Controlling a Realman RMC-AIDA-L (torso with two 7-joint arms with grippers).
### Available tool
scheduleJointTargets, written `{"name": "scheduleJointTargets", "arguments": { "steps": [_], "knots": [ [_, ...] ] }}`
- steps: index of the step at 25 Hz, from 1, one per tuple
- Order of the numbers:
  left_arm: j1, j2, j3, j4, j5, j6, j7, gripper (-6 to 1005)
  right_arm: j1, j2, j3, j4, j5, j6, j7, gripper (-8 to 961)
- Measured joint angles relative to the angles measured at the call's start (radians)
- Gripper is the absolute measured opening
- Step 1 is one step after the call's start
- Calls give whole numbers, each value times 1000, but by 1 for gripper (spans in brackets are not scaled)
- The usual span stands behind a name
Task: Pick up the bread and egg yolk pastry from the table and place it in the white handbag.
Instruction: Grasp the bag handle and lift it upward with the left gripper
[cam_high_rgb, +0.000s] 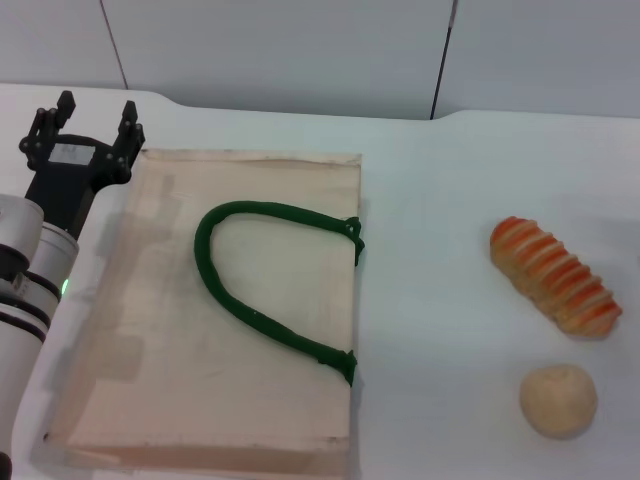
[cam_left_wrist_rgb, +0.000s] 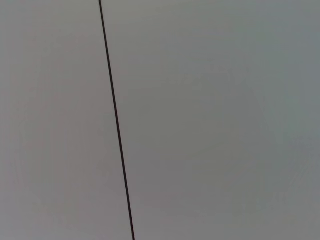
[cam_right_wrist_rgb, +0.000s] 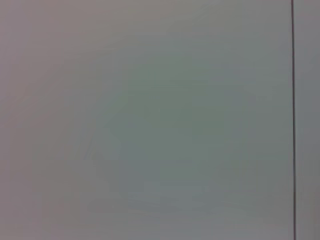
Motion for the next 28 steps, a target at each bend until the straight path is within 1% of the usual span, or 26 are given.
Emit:
{"name": "scheduleJointTargets", "arguments": {
  "steps": [22,28],
  "knots": [
    [-14,-1,2,-13,0,-15,-3,726,19,0,0,0,6,-26,2,861],
    [-17,-1,2,-13,0,-15,-3,726,28,0,4,0,7,-53,2,861]
  ]
}}
